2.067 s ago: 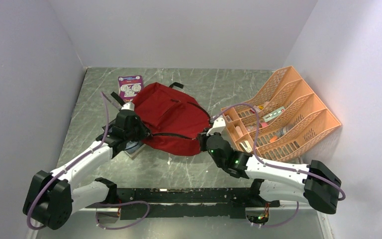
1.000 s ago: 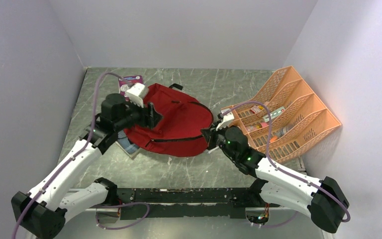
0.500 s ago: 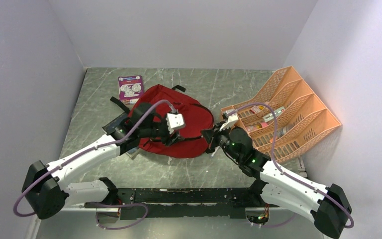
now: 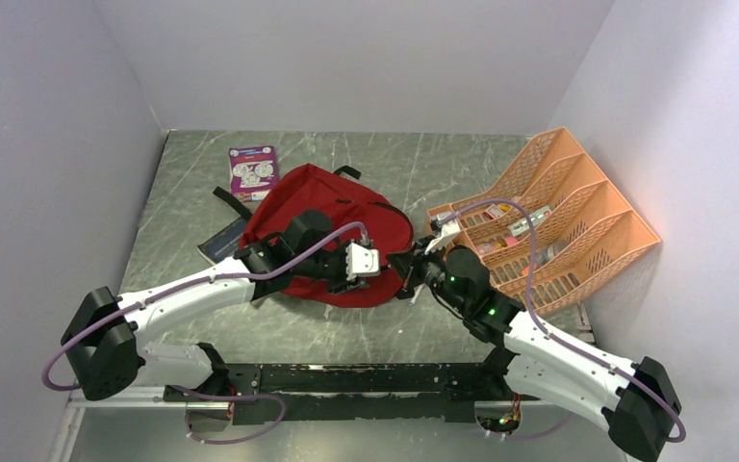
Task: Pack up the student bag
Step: Unzip the student bag at the center of the board.
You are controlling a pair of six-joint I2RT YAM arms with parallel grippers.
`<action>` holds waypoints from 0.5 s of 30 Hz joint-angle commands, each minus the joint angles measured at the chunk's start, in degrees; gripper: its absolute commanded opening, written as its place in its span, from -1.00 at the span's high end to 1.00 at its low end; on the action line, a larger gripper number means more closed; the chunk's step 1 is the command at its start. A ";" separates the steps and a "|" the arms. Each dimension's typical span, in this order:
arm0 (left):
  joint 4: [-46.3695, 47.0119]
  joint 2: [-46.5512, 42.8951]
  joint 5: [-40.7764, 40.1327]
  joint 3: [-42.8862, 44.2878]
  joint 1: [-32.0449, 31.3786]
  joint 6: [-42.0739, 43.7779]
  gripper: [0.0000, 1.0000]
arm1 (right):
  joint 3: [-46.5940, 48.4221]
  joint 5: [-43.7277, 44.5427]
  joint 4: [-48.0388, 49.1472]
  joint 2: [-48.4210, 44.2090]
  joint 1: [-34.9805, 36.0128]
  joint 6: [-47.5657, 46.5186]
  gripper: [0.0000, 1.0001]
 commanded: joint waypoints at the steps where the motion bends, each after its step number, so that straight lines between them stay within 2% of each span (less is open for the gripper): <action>1: -0.17 0.35 -2.85 1.65 -0.58 -0.25 0.18 | 1.28 -0.50 0.52 -1.20 -0.31 0.27 1.00; 4: -1.29 0.52 -3.91 1.57 -0.75 -1.56 0.43 | 1.28 0.18 -0.01 -1.23 -0.31 0.04 1.00; 8: -3.55 0.25 -6.38 1.12 -0.90 -3.90 0.89 | 1.60 1.74 -0.70 -1.34 -0.31 -0.87 1.00; 15: -3.20 -7.95 -8.44 -6.06 -1.26 -9.88 0.90 | 5.15 8.83 -7.08 0.48 -0.34 -4.07 1.00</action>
